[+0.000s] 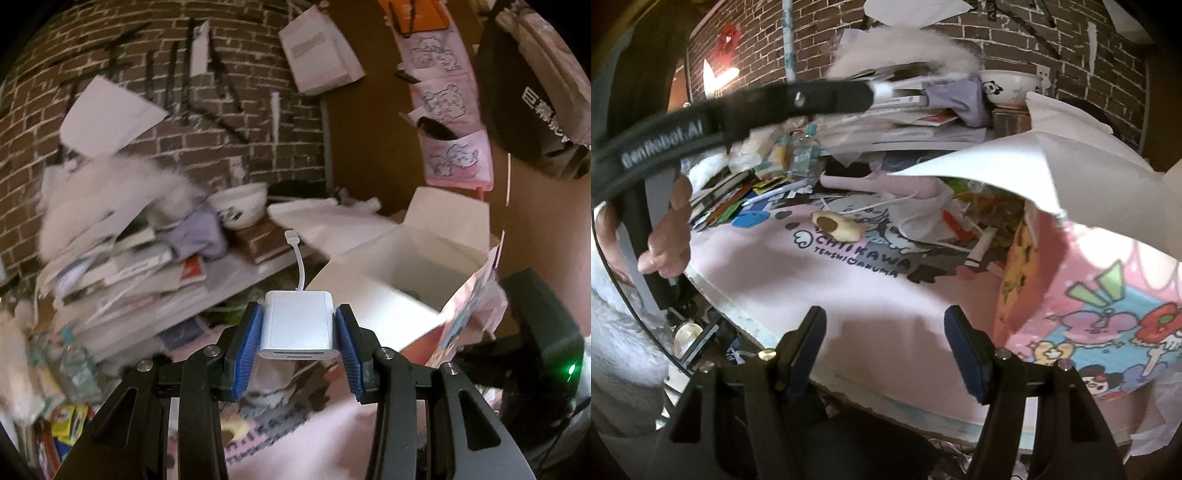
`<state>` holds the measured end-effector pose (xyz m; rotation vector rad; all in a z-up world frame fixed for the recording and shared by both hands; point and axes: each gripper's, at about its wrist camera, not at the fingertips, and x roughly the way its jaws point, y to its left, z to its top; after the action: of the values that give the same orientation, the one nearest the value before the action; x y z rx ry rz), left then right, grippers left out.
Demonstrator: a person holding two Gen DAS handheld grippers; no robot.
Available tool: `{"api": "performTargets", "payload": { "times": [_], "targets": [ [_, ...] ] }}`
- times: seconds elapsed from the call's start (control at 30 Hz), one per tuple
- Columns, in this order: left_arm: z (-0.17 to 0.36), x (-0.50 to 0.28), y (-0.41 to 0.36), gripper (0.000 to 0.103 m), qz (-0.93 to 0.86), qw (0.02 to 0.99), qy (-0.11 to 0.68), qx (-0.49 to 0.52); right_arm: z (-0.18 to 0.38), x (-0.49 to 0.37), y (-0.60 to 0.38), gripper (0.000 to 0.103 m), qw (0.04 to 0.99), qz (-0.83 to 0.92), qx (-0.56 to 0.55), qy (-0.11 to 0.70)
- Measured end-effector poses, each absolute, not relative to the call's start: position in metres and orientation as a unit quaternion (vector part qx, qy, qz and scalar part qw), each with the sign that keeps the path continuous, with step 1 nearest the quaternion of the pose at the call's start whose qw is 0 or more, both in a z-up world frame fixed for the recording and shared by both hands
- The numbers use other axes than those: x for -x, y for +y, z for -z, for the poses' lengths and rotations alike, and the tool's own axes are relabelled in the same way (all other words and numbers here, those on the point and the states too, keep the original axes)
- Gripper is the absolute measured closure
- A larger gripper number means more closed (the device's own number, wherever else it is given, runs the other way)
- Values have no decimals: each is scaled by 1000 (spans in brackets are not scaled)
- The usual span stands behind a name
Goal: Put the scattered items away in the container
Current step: 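Lower the adapter into the box and open the left gripper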
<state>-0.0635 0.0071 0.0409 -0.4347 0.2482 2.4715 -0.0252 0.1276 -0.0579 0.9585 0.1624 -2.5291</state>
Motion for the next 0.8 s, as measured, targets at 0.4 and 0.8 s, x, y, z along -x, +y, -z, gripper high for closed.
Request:
{"api": "performTargets", "payload": {
  "times": [0.4,0.8],
  "targets": [
    [-60,74,65,67,-905,373,123,166,45,21,148,39,202,920,-332,49],
    [-53,96,102,67,-860,425,170,224,43,17,157,39,203,921,-329,45]
  ]
}}
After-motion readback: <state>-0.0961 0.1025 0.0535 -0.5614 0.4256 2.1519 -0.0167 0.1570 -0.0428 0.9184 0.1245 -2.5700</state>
